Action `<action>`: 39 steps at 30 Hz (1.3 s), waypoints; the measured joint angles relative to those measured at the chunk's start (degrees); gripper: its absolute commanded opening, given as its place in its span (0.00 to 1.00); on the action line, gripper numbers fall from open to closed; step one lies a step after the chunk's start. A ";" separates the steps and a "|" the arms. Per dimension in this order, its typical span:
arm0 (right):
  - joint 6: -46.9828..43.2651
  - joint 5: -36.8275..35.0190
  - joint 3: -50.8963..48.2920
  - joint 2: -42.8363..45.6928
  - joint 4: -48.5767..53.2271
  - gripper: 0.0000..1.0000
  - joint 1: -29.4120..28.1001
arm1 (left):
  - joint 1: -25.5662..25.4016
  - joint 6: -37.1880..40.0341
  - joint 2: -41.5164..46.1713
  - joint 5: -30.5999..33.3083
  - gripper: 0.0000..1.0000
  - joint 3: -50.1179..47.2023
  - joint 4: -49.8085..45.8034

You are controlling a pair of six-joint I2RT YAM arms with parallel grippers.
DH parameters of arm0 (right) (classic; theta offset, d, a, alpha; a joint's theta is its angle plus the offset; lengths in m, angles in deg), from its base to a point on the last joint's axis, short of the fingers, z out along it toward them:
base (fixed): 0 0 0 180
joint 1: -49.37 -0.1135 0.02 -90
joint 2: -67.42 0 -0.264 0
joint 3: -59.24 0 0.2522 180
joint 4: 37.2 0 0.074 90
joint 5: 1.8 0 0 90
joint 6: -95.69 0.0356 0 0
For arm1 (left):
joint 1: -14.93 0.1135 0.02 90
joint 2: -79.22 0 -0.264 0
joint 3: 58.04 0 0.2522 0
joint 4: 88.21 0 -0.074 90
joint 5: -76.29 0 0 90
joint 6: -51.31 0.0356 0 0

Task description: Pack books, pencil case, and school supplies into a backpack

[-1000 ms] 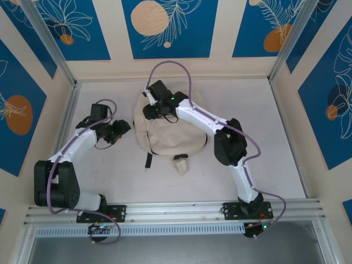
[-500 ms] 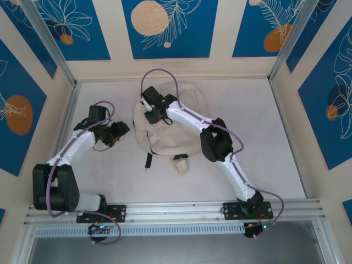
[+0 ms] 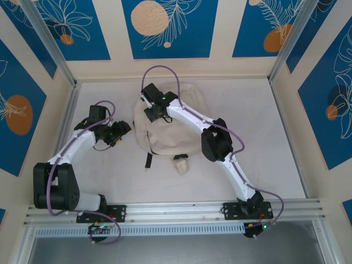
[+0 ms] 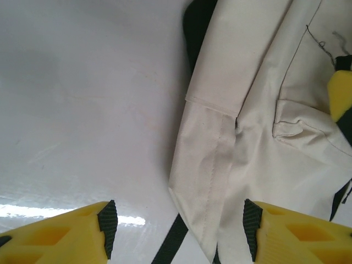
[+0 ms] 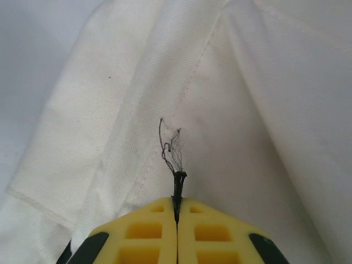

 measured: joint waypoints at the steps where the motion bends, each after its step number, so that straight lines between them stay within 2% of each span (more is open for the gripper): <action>1: 1.27 1.16 -0.81 0.87 -0.31 0.02 0.39 | 0.00 0.02 -0.44 -0.61 0.64 0.00 0.35; 10: 9.90 7.04 -11.13 9.33 -5.60 0.00 3.48 | -1.36 -2.49 -9.01 -8.26 0.64 1.79 8.85; 18: 13.46 10.75 -17.20 11.87 -9.29 0.00 4.28 | -7.06 -4.68 -19.04 -10.80 0.63 11.72 15.10; 28: 15.82 14.21 -20.96 14.14 -12.17 0.00 5.62 | -9.44 -4.66 -29.62 -12.61 0.36 22.05 13.07; 33: 16.04 15.32 -22.29 14.40 -13.03 0.00 6.12 | -9.55 -4.96 -31.45 -14.21 0.02 23.21 12.41; 39: 15.98 11.45 -23.56 15.67 -12.33 0.00 6.16 | -9.70 -4.94 -31.61 -14.16 0.00 23.76 11.93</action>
